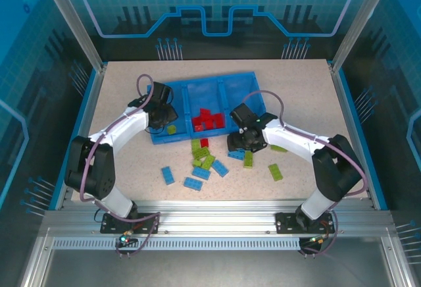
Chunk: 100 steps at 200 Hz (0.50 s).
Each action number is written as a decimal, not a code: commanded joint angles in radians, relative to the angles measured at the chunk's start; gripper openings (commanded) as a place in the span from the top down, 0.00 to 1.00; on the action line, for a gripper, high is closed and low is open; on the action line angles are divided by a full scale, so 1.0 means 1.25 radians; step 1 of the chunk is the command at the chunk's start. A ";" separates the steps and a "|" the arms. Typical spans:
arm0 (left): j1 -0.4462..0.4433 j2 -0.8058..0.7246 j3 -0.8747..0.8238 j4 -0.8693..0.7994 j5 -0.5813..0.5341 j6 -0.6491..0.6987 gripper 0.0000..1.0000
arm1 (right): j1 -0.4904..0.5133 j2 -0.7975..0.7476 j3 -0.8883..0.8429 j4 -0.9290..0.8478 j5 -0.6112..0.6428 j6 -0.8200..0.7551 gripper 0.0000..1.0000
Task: Sort the legos into containers by color
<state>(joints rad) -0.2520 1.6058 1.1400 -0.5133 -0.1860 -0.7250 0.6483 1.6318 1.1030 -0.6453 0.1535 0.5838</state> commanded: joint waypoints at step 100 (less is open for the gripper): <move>-0.001 -0.132 -0.104 0.036 0.039 0.022 0.01 | 0.019 -0.018 -0.031 -0.063 0.036 0.016 0.26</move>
<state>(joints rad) -0.2535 1.4899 1.0569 -0.4580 -0.1337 -0.7231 0.6685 1.6470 1.1000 -0.6724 0.1631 0.5491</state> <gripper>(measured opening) 0.983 0.740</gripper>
